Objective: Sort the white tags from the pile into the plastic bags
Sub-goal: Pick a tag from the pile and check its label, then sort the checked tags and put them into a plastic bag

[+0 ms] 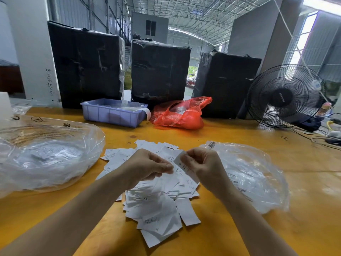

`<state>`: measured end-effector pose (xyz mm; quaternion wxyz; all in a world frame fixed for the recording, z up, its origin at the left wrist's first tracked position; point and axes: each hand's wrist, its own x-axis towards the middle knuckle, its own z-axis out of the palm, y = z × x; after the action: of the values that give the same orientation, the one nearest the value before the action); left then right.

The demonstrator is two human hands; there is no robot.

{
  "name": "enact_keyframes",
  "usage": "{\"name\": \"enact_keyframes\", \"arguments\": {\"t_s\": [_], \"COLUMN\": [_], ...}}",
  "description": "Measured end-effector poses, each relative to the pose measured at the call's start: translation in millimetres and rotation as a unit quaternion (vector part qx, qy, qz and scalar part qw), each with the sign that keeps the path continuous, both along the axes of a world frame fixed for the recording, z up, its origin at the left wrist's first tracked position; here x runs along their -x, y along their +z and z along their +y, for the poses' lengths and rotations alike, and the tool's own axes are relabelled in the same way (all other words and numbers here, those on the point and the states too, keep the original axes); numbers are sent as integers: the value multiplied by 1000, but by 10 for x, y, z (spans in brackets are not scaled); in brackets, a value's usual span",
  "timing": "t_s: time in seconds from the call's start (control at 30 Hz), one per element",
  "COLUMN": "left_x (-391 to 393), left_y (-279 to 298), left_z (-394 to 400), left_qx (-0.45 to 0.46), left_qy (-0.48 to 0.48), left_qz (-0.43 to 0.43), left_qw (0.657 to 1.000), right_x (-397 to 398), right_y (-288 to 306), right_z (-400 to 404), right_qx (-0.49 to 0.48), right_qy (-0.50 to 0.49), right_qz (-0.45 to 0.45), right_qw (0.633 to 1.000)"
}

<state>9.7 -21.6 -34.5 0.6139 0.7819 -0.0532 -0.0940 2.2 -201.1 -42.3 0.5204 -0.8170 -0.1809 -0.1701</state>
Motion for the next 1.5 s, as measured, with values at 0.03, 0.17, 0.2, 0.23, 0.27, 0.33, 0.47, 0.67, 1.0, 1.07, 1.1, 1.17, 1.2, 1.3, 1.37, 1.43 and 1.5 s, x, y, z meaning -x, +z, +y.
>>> {"name": "enact_keyframes", "arguments": {"t_s": [0.03,0.17,0.2,0.23,0.27,0.33,0.47,0.67,1.0,1.07,1.1,1.17,1.2,1.3,1.37,1.43,1.5], "left_x": [1,10,12,14,14,14,9,15,-3,-1,3,8,9,-1,-15,-28,-37], "left_y": [1,5,5,7,8,11,11,12,-9,-18,-23,-36,-42,-48,-45,-42,-49], "left_z": [-5,-23,-24,-22,-21,-17,-14,-5,-11,-15,-19,-28,-36,-68,-77,-71,-62], "left_qx": [2,-1,-4,-8,-13,-19,-31,-27,-37,-38,-41,-51,-56,-46,-17,14,35], "left_qy": [-1,-4,-5,-7,-9,-14,-20,-32,-27,-30,-33,-39,-42,-30,-5,19,29], "left_qz": [1,3,3,3,3,3,3,4,5,6,7,8,9,1,-10,-16,-12], "left_qw": [1000,1000,1000,1000,1000,1000,999,999,999,999,999,998,998,998,1000,1000,999], "right_x": [-2,-15,-15,-12,-10,-4,10,30,37,38,41,44,38,17,8,1,-11], "right_y": [-11,-38,-41,-38,-37,-30,-20,-17,-4,-5,-7,-6,-1,19,29,29,18], "right_z": [16,25,22,24,25,26,23,30,45,54,54,43,33,10,-8,-33,-51], "right_qx": [15,72,85,95,101,105,103,142,199,187,170,116,86,-11,-52,-76,-93], "right_qy": [-4,-23,-31,-40,-45,-50,-49,-26,71,84,83,68,55,21,6,2,0], "right_qz": [-7,-46,-61,-73,-82,-85,-92,-84,-7,15,22,29,28,26,38,70,83], "right_qw": [1000,996,994,992,991,990,989,986,977,979,982,991,994,999,998,995,992]}}
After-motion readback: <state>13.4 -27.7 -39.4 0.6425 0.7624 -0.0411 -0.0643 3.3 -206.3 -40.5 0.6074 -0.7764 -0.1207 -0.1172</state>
